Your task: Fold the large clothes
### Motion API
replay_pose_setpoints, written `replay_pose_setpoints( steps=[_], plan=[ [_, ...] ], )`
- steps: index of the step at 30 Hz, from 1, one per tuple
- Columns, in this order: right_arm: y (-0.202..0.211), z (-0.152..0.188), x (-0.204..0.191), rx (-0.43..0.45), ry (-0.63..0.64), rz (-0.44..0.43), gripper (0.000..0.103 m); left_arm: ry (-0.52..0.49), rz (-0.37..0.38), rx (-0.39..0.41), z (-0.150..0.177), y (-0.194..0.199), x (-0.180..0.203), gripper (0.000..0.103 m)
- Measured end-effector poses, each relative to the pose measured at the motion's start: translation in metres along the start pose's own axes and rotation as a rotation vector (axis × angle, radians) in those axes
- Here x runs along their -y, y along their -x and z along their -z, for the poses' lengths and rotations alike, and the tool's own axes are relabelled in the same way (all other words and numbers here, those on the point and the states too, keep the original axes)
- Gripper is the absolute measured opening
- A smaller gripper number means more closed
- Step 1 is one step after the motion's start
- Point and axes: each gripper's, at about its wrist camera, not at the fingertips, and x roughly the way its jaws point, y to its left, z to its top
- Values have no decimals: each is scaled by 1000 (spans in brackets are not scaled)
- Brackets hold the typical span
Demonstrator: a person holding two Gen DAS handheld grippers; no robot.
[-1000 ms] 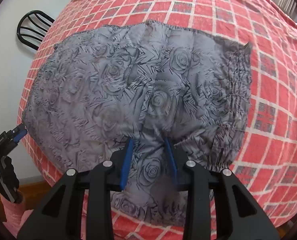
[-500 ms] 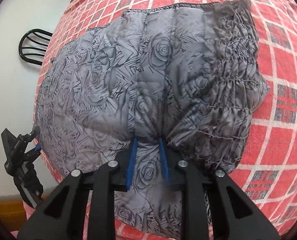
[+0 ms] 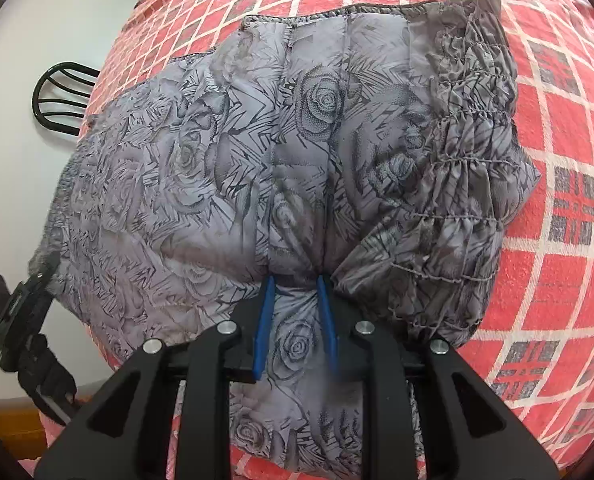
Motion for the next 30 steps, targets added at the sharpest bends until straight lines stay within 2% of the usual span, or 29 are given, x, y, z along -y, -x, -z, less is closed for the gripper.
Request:
replay_pose_setpoints(
  steps=[5, 7, 16, 24, 30],
  plan=[
    [12, 6, -8, 38, -5, 12, 26, -106, 58, 37, -8, 15, 39, 17],
    [27, 13, -11, 66, -1, 12, 31, -154, 83, 48, -11, 22, 55, 17],
    [115, 48, -12, 221, -3, 58, 33, -366, 237, 52, -5, 39, 139, 16],
    [160, 74, -5, 298, -9, 108, 37, -562, 324, -32, 26, 13, 212, 16],
    [162, 82, 9, 306, -42, 116, 37, -703, 318, -169, 65, -42, 251, 16]
  ],
)
